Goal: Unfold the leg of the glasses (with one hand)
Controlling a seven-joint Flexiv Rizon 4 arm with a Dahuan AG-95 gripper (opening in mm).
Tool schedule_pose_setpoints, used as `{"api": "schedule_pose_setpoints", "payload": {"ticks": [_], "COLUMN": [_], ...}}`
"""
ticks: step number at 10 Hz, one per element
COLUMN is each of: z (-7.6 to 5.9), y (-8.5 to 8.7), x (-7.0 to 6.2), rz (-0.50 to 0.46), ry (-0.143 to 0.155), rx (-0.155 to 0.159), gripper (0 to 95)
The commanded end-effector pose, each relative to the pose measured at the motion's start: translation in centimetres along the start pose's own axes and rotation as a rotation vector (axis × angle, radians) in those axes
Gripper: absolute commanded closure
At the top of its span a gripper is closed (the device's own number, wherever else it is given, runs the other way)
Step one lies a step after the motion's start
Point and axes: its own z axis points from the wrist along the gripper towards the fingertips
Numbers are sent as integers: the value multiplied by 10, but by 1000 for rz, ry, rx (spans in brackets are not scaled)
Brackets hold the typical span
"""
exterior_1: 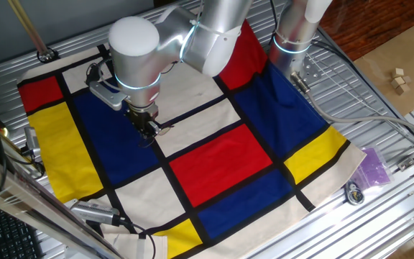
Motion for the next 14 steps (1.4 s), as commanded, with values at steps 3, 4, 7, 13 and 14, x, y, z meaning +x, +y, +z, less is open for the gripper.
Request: {"api": "schedule_pose_setpoints", "payload": {"ticks": [3,4,7,13,14], "z": [2,2,2,0,0], "y": [1,1,2,3,3], "x": [3,3,3,3,3], "rz": [-4,-4,2,12,9], "ry": [21,21,9,-108,-121], "rx": [-16,-17,-14,17,19], "gripper": [950,950,950,950,950]}}
